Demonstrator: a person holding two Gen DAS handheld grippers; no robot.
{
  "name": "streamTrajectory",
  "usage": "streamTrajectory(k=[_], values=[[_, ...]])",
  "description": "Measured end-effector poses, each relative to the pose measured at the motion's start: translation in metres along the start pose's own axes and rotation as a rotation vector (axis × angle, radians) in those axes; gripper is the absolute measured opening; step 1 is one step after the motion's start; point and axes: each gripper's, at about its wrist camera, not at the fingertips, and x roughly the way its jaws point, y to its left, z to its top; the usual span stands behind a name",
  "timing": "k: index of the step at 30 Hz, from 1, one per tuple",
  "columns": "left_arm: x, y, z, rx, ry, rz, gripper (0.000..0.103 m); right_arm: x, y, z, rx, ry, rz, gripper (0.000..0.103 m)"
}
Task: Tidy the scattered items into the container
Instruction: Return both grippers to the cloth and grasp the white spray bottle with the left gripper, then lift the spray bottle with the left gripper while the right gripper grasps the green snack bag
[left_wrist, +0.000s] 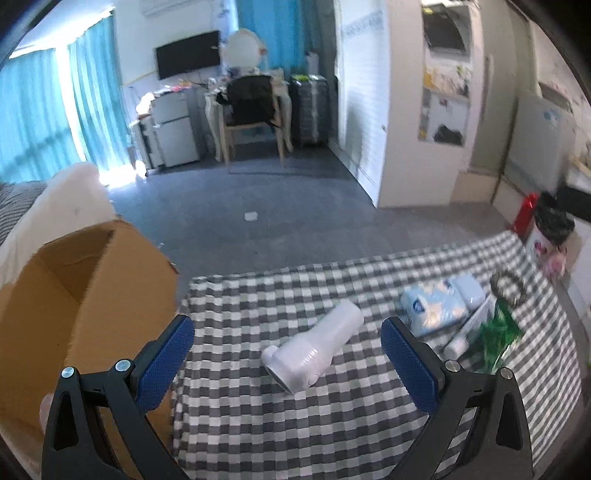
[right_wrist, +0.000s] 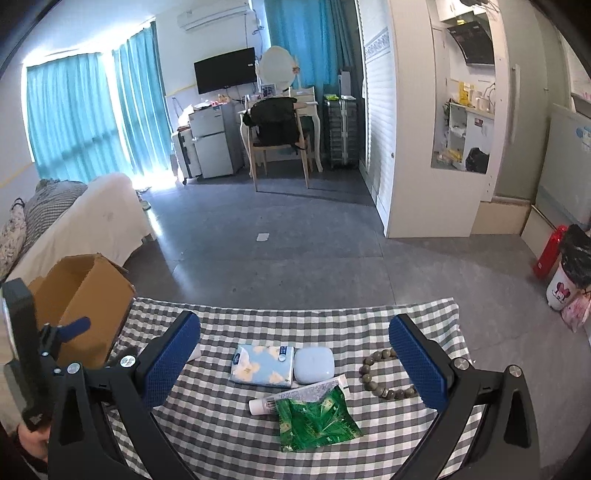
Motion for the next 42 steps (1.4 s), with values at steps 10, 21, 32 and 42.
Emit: streamTrajectory(k=[10,21,32,42], values=[[0.057,-0.033,0.001,0.197,0.100,-0.099,0.067,0.010,-0.001,-0.002,0.010,0.022,-0.042,0.103],[0.084,-0.049,-0.005,0.260,0.186,-0.170,0.054,0.017,-0.006,0.001,0.013,0.033,-0.078,0.103],[0.071,-0.029,0.000,0.150,0.168,-0.167,0.033,0.024,-0.020,-0.019,0.041,0.089,-0.095,0.103],[0.032,-0.013,0.007,0.057,0.093,-0.112,0.031,0.027,-0.031,-0.052,0.001,0.158,-0.065,0.103]])
